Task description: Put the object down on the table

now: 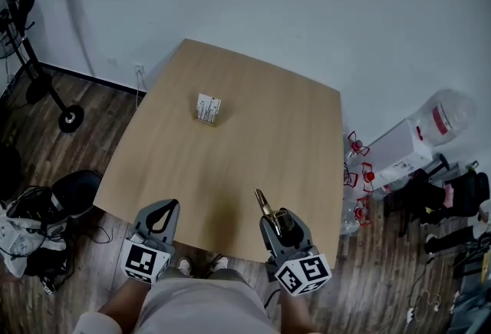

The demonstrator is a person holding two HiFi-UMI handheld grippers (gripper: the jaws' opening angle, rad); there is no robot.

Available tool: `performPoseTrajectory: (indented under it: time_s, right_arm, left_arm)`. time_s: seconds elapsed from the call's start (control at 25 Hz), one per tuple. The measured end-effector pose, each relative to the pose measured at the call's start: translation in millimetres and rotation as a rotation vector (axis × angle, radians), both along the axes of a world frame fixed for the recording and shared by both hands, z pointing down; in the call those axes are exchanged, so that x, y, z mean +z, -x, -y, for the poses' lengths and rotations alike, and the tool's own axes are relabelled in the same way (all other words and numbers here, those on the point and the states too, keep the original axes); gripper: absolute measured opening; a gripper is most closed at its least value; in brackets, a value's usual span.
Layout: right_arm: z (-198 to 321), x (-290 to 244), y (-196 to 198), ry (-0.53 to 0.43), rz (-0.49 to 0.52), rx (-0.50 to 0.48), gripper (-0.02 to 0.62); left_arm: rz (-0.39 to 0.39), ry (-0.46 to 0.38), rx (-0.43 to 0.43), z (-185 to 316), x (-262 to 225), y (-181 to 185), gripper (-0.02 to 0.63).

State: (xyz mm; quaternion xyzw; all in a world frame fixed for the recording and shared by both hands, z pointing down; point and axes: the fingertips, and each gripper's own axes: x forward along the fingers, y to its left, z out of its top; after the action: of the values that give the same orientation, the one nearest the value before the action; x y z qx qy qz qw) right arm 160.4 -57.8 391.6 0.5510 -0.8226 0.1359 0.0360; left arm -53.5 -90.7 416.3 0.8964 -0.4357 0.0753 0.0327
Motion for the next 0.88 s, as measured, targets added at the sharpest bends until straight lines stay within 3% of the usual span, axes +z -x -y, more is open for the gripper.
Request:
performPoseTrajectory:
  time_s: [0.88]
  right_arm:
    - [41,114,1,0.228,0.033,-0.082,0.212]
  left_arm:
    - [-0.017,0.092,-0.016,-10,49,-10,0.006]
